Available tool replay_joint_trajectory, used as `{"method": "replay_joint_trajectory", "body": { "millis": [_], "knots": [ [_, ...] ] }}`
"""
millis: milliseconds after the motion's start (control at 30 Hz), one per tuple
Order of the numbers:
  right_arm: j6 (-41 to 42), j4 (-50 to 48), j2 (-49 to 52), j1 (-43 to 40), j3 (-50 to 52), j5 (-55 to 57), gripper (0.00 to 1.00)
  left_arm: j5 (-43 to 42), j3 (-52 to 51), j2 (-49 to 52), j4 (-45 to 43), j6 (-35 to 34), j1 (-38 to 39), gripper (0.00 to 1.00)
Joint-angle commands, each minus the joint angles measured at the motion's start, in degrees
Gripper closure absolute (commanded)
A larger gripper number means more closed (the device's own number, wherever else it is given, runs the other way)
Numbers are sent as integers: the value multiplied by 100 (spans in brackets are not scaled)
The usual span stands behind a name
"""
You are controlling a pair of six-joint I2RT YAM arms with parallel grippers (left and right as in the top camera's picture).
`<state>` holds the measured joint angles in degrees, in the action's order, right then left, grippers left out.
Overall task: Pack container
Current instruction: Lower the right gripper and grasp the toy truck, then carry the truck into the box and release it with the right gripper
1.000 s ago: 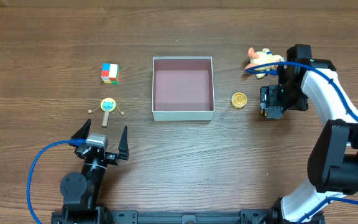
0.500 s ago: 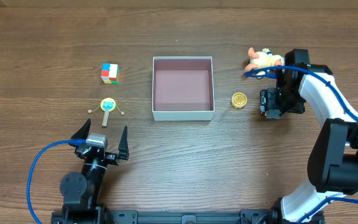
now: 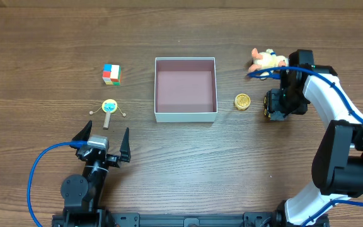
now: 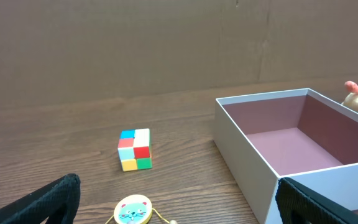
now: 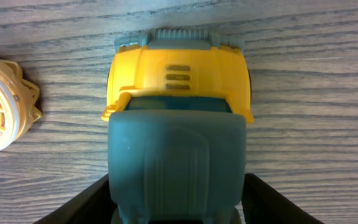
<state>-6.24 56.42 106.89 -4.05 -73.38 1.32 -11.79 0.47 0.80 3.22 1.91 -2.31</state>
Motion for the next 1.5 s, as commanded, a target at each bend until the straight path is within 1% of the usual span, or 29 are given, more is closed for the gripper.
{"method": "replay_joint_trajectory", "body": {
  "millis": [0,167,367,467,567,700,867,1000,1267,1467],
  "knots": [
    [33,-13,-35,-11,-170,13,37,-4,-20,-17,-7,87,-35,0],
    [52,-17,-35,-11,-170,9,49,-4,-20,-17,-7,87,-35,0],
    [81,-4,-35,-9,-188,9,50,-4,-20,-17,-7,87,-35,0],
    [164,118,-35,-9,-352,9,50,-4,-20,-17,-7,87,-35,0],
    [164,439,-35,-9,-750,7,50,-4,-20,-17,-7,87,-35,0],
    [181,1106,-35,114,-1596,-15,51,-4,-20,-17,-7,87,-35,0],
    [234,1714,-35,660,-2590,-11,51,-4,-20,-17,-7,87,-35,0],
    [671,1873,-35,1333,-3163,11,51,-4,-20,-17,-7,87,-35,0],
    [1534,1504,-35,2437,-3281,11,51,-4,-20,-17,-7,87,-35,0],
    [1858,1408,-35,2988,-3281,11,52,-4,-20,-17,-7,87,-35,0]
  ]
}}
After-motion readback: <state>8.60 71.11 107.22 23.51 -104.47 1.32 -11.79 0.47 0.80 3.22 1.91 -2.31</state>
